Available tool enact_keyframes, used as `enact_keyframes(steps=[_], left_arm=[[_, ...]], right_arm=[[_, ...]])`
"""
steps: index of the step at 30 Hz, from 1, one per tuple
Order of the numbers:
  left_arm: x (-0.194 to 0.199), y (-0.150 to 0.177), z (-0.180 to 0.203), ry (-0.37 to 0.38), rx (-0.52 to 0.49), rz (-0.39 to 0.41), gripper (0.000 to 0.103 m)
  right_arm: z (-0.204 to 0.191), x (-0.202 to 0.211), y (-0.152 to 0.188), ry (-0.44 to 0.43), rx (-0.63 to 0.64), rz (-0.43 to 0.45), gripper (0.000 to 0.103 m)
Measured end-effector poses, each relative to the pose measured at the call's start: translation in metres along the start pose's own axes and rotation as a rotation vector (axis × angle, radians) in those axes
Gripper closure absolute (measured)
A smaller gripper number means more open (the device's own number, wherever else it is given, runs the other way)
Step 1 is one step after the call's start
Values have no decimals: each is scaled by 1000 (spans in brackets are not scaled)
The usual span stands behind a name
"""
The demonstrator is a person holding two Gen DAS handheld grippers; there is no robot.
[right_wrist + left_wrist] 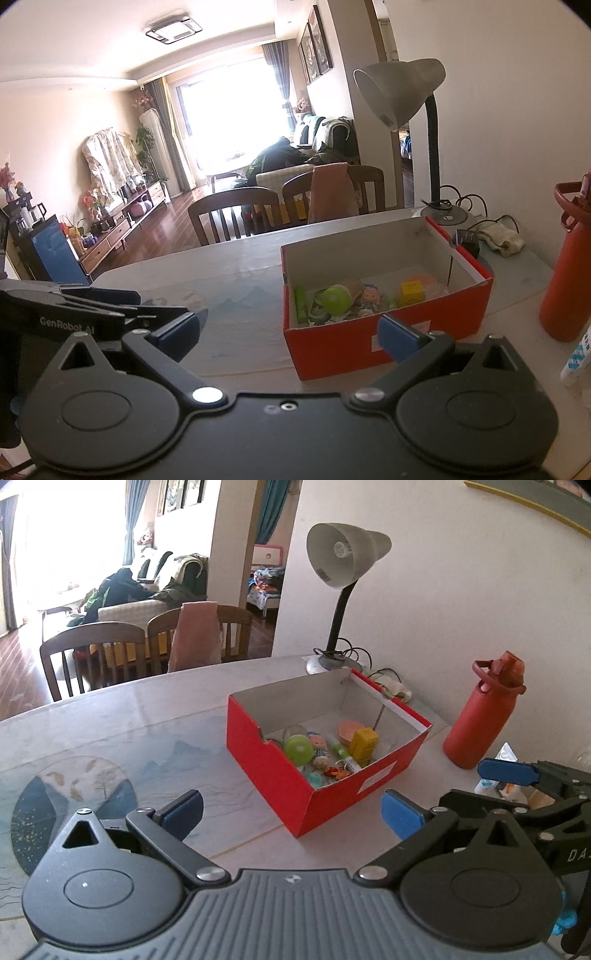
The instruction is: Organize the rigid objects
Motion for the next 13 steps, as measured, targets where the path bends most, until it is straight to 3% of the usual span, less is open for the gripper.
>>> enact_keyframes(steps=[13], left_arm=[[1,3,-3,-8,-24,0,0]], right_arm=[[-7,-4,2,3,1,-12,1]])
Point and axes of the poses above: each gripper's, at about its wrist camera, not at the fingertips, and x roughly against the way its jaws point, z to its right, y to its underside, the point moved 1 cm from there along -x, roughly the way its jaws point, and after that the axes turned 3 degrees about y, right-handed, at the moved point
